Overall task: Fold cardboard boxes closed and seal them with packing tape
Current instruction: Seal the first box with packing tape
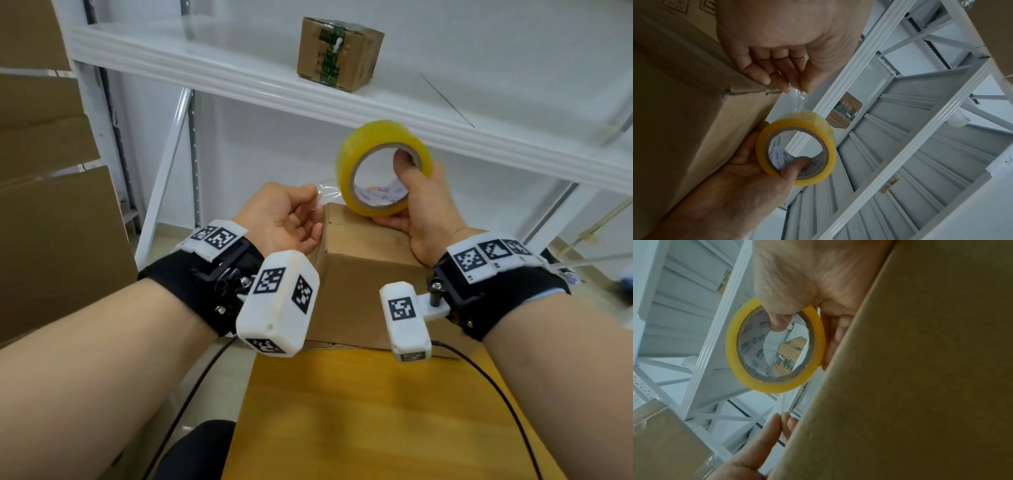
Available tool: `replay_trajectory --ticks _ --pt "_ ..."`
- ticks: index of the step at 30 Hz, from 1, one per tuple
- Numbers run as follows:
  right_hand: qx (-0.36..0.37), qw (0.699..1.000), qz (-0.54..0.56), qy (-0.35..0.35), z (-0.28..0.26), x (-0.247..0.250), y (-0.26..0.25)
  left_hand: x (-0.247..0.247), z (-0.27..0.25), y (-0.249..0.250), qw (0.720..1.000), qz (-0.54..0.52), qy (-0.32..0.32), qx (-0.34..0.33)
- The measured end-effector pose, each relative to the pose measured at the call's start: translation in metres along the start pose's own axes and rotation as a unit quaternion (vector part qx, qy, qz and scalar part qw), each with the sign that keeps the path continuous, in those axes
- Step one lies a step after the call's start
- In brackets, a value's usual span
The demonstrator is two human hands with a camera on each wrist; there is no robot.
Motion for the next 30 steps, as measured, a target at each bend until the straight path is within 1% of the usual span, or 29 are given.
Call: replay_trajectory --ticks 2,4,6,8,9,11,15,17,22,26,30 --pt "0.005 1.0 0.018 -0.004 -0.002 0.002 0.001 0.002 0.0 -0.003 1.0 -0.004 0.007 -0.007" --pt "0.013 1.0 0.014 -0.024 -0.002 0.004 0.002 0.005 0.0 -0.006 1.0 -0.01 0.019 -0.01" --pt "0.013 0.998 0.002 -0.067 -0.002 0.004 0.003 0.009 0.001 -0.01 0.999 -0.016 0.028 -0.007" --pt "-0.005 0.993 -0.017 -0.116 -0.002 0.003 0.008 0.013 0.001 -0.013 0.999 -0.029 0.031 -0.003" --pt "-0.006 0.991 -0.024 -0.129 -0.002 0.002 0.009 0.014 0.001 -0.015 0.999 -0.035 0.032 -0.006" --pt "0.007 0.994 -0.028 -0.109 -0.002 0.002 0.008 0.013 -0.002 -0.016 0.999 -0.04 0.029 -0.017" --pt "0.018 1.0 0.012 -0.017 0.004 0.007 0.006 0.008 -0.007 -0.019 0.998 -0.02 0.024 -0.047" --pt "0.016 0.999 0.03 0.01 0.004 0.009 0.006 0.007 -0.009 -0.022 0.998 -0.009 0.031 -0.059" --pt "0.013 0.999 0.045 0.025 0.002 0.012 0.003 0.01 -0.013 -0.027 0.997 -0.011 0.033 -0.065" --pt "0.023 0.999 0.013 0.036 0.001 0.01 0.002 0.016 -0.015 -0.031 0.998 -0.031 0.032 -0.04" --pt "0.032 0.999 -0.005 0.028 0.0 0.008 0.004 0.02 -0.012 -0.032 0.998 -0.04 0.041 -0.039"
Point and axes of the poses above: each hand's wrist, its own z-axis towards the middle knuckle, its own x-axis out of the back of the hand, y = z × x, the point moved 4 cm from there along z, towards the middle knuckle, and after that the axes turned 11 degrees about -y, right-handed, at the moved point
